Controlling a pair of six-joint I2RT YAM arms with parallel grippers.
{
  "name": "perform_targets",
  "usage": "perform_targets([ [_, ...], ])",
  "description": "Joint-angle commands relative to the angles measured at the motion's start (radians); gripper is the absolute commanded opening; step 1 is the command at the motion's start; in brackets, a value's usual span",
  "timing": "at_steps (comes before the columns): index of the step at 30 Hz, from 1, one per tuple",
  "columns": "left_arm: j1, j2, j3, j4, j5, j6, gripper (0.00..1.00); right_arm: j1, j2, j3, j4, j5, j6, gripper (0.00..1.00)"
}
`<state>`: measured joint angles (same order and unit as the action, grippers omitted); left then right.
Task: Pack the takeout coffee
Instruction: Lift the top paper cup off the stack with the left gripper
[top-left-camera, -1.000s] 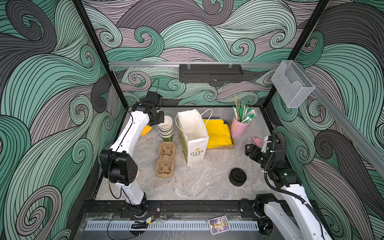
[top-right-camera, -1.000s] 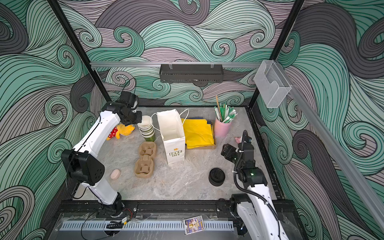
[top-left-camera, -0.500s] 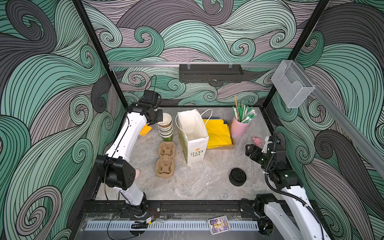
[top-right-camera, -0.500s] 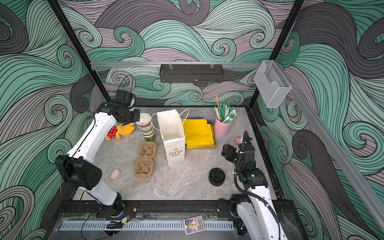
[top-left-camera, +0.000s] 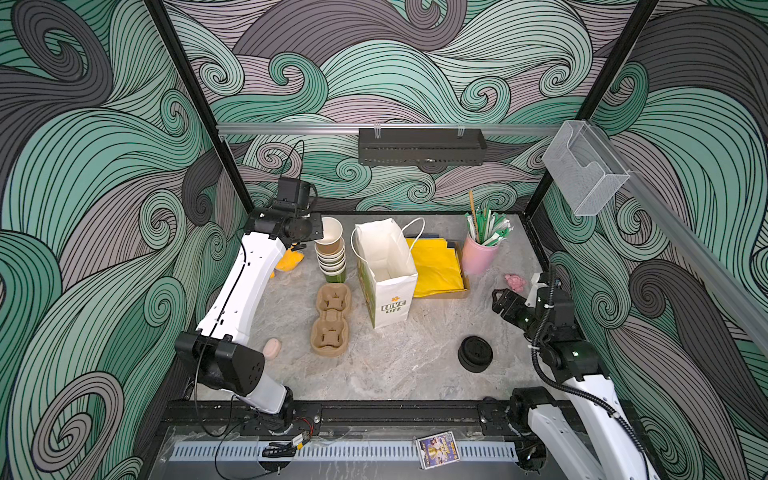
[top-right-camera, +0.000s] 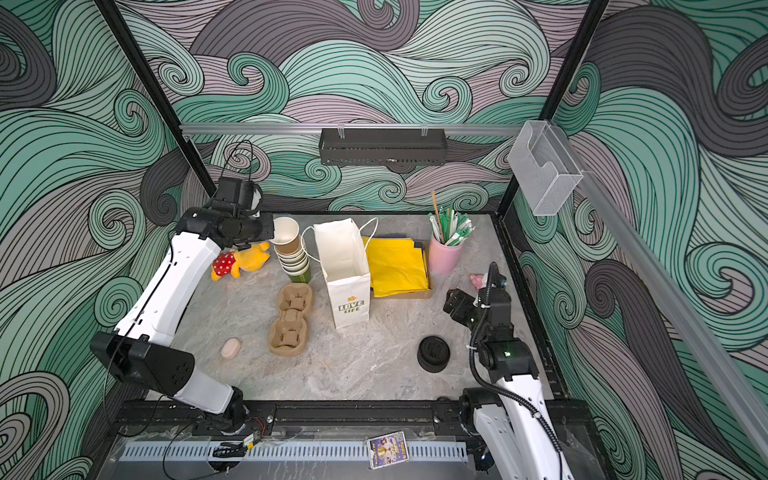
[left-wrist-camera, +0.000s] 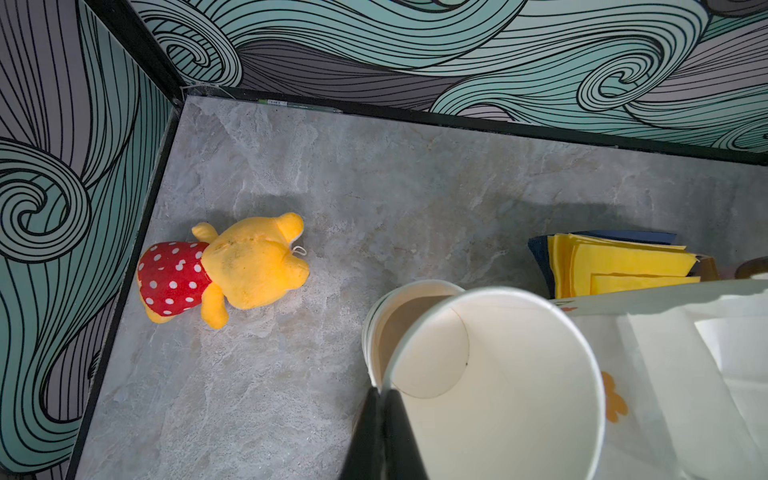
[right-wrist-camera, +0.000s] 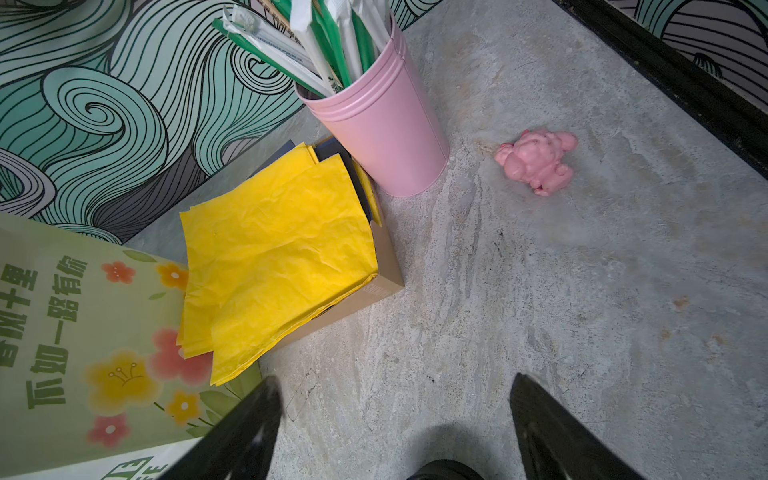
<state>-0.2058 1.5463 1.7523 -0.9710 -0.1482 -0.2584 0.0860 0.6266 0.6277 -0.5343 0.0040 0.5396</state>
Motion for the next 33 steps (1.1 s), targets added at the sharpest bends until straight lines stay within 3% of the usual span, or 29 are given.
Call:
perform_targets([
  [1,-0.004,-0.023,0.037,0.015,0.001,-0.007,0.0,0.006,-0.007,0.026,-0.006,0.021,0.014,0.86],
  [8,-0.004,-0.037,0.023,0.031,0.0,-0.02,0.0,0.006,-0.014,0.027,-0.016,0.023,0.012,0.86],
  [16,-0.004,-0.166,0.01,0.02,-0.001,-0.039,0.0,0.006,-0.022,0.036,-0.025,0.024,0.005,0.87],
  [25,-0.031,-0.41,-0.145,-0.215,0.04,-0.085,0.0,0.005,-0.036,0.052,-0.058,0.028,-0.018,0.87],
  [28,-0.078,-0.487,-0.224,-0.309,0.047,-0.136,0.0,0.005,-0.034,0.056,-0.069,0.032,-0.031,0.87],
  [33,-0.243,-0.593,-0.404,-0.371,0.021,-0.289,0.0,0.006,-0.033,0.067,-0.092,0.058,-0.054,0.87],
])
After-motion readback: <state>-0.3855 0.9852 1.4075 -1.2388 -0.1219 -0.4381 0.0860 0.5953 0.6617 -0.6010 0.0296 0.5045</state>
